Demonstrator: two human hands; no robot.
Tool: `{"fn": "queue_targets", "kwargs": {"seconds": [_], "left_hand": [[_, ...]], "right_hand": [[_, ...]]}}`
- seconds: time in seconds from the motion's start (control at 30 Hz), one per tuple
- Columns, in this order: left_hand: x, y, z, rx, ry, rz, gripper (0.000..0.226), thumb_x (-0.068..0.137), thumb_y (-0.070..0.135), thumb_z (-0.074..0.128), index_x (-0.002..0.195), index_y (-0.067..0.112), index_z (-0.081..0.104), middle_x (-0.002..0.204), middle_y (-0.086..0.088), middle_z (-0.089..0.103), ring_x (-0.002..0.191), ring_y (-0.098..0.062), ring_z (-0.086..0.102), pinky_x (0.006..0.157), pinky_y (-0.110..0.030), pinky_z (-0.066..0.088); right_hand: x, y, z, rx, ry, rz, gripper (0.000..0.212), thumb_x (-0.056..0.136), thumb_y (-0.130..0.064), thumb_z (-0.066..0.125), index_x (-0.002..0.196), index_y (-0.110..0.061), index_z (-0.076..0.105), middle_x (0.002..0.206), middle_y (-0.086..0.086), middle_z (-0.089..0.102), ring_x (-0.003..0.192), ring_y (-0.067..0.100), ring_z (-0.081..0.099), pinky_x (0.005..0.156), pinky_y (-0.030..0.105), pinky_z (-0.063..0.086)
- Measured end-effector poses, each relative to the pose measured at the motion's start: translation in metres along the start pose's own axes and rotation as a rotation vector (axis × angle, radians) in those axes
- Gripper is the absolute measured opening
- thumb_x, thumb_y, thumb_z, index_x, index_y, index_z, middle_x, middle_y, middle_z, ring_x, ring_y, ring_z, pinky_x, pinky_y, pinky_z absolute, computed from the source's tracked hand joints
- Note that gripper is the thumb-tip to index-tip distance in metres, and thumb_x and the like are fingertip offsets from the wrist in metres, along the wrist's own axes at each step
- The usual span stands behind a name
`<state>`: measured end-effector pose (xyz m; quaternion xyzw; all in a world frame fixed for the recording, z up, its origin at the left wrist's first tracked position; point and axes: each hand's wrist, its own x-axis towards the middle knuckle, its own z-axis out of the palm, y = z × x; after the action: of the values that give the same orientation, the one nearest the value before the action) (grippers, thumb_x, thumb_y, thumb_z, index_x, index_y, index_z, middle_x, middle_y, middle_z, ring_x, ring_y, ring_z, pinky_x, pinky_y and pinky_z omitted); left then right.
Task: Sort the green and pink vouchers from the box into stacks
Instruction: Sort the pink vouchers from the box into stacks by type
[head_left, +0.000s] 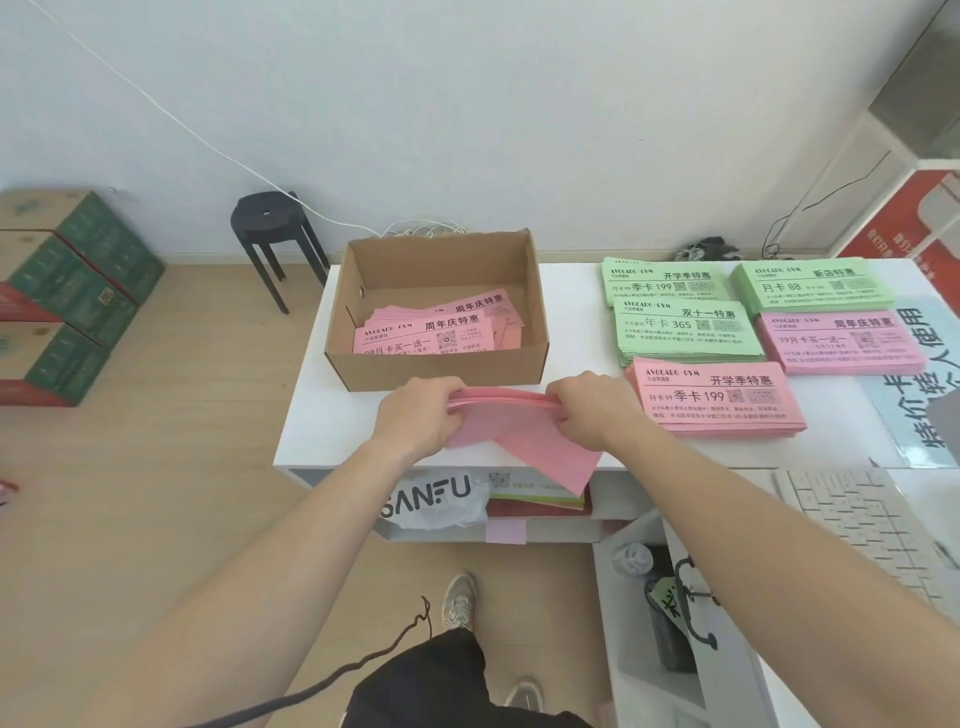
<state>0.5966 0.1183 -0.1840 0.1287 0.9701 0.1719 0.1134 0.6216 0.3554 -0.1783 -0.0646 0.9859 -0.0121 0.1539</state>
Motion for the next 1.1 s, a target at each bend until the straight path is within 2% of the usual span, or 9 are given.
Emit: {"fn": "queue_targets", "kwargs": {"seconds": [0.13,0.4,0.53,0.63,0.7,0.8,0.9,1.0,1.1], "left_hand": [[0.001,-0.002,-0.001,-0.023,-0.005,-0.017,0.026,0.088,0.027,0.059,0.112,0.038,0.066,0.096,0.007,0.070,0.093,-0.025,0.063,0.069,-0.032,0.046],[0.003,-0.009,0.000,-0.072,0.061,-0.024,0.023,0.092,0.035,0.060,0.113,0.042,0.067,0.093,0.010,0.072,0.092,-0.022,0.065,0.072,-0.034,0.052],[0.005,-0.009,0.000,-0.164,0.075,-0.055,0.031,0.086,0.028,0.065,0.115,0.039,0.067,0.103,0.011,0.072,0.097,-0.021,0.065,0.074,-0.033,0.052],[0.003,-0.012,0.003,-0.315,0.094,-0.075,0.035,0.081,0.020,0.069,0.113,0.035,0.067,0.105,0.013,0.070,0.095,-0.017,0.064,0.079,-0.032,0.052],[0.002,-0.015,0.005,-0.372,0.111,-0.087,0.037,0.080,0.017,0.070,0.114,0.033,0.066,0.107,0.012,0.068,0.095,-0.016,0.063,0.082,-0.032,0.052],[0.000,-0.019,0.009,-0.378,0.113,-0.110,0.034,0.078,0.018,0.072,0.108,0.035,0.066,0.100,0.015,0.069,0.091,-0.014,0.063,0.080,-0.032,0.052],[0.001,-0.020,0.013,-0.410,0.114,-0.138,0.029,0.079,0.018,0.073,0.103,0.034,0.068,0.096,0.019,0.068,0.092,-0.011,0.063,0.080,-0.030,0.050],[0.005,-0.015,0.019,-0.459,0.114,-0.164,0.026,0.078,0.017,0.073,0.100,0.032,0.068,0.094,0.017,0.070,0.090,-0.011,0.065,0.074,-0.022,0.048],[0.010,-0.008,0.026,-0.514,0.147,-0.193,0.027,0.079,0.015,0.074,0.104,0.024,0.067,0.096,0.012,0.069,0.089,-0.012,0.064,0.066,-0.010,0.041]], "right_hand": [[0.010,0.001,-0.009,-0.047,0.071,-0.006,0.031,0.090,-0.012,0.050,0.111,-0.030,0.064,0.103,0.003,0.067,0.083,0.031,0.059,0.065,0.032,0.041],[0.019,0.002,-0.005,-0.023,0.127,0.036,0.026,0.091,-0.014,0.051,0.107,-0.030,0.065,0.096,0.003,0.067,0.078,0.030,0.058,0.063,0.032,0.042],[0.018,0.013,-0.001,0.065,0.120,0.106,0.024,0.087,-0.020,0.056,0.107,-0.030,0.066,0.090,0.001,0.063,0.088,0.031,0.065,0.066,0.032,0.046],[0.015,0.022,0.005,0.148,0.132,0.164,0.024,0.087,-0.025,0.058,0.109,-0.031,0.067,0.090,-0.001,0.065,0.087,0.027,0.063,0.069,0.032,0.050],[0.014,0.029,0.009,0.224,0.133,0.205,0.022,0.087,-0.029,0.061,0.108,-0.031,0.067,0.089,-0.003,0.066,0.087,0.026,0.063,0.070,0.033,0.050],[0.012,0.037,0.012,0.377,0.107,0.251,0.021,0.081,-0.030,0.070,0.102,-0.032,0.068,0.082,-0.007,0.065,0.076,0.022,0.061,0.063,0.030,0.045],[0.010,0.042,0.019,0.631,0.127,0.270,0.028,0.074,-0.022,0.078,0.100,-0.030,0.069,0.085,-0.009,0.068,0.071,0.018,0.062,0.059,0.030,0.047],[0.007,0.042,0.029,0.889,0.163,0.298,0.041,0.073,-0.009,0.080,0.107,-0.024,0.062,0.091,-0.012,0.066,0.078,0.016,0.064,0.061,0.028,0.047],[0.007,0.042,0.042,1.086,0.163,0.305,0.044,0.076,0.004,0.074,0.114,-0.014,0.061,0.099,-0.002,0.069,0.094,0.020,0.067,0.065,0.019,0.047]]}}
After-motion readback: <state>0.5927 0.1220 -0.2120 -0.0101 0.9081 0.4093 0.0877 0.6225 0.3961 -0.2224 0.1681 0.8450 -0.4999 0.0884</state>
